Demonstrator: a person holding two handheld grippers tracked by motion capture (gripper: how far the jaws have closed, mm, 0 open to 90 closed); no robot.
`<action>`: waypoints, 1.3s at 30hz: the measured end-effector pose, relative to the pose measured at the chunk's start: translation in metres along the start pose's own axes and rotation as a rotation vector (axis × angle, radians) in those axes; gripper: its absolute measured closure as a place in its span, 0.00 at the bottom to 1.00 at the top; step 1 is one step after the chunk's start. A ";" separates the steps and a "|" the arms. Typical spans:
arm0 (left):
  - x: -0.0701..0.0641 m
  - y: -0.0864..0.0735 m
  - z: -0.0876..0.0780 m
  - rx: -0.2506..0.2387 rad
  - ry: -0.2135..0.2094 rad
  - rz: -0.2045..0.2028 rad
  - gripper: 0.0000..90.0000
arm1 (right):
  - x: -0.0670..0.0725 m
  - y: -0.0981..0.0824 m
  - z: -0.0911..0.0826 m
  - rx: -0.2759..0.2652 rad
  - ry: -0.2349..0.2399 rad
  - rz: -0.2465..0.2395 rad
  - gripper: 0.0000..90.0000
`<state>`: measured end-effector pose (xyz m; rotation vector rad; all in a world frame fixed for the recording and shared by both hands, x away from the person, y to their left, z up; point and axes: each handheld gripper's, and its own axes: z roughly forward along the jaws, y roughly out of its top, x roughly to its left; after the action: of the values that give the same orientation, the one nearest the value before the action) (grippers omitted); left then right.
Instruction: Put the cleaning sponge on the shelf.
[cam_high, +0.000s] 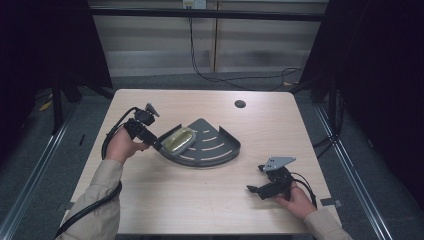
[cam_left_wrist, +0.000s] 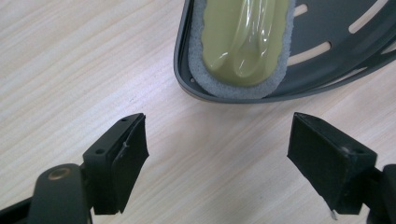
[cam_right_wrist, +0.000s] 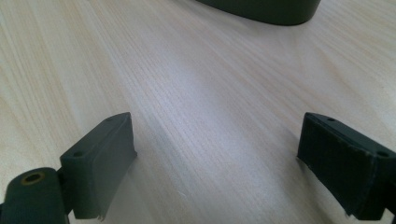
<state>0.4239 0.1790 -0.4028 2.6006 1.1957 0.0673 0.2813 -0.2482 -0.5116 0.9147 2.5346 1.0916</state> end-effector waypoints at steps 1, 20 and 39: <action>0.000 -0.002 0.001 -0.002 0.001 -0.002 0.22 | 0.000 0.000 0.000 0.002 0.001 -0.002 0.12; -0.001 -0.035 0.015 -0.020 -0.016 -0.003 0.22 | 0.000 0.000 0.000 0.001 0.001 -0.003 0.12; -0.008 -0.067 0.045 -0.066 -0.019 0.068 0.22 | 0.000 0.000 0.000 0.001 0.001 -0.003 0.12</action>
<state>0.3757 0.2042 -0.4633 2.5784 1.0806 0.0940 0.2814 -0.2483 -0.5116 0.9106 2.5365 1.0899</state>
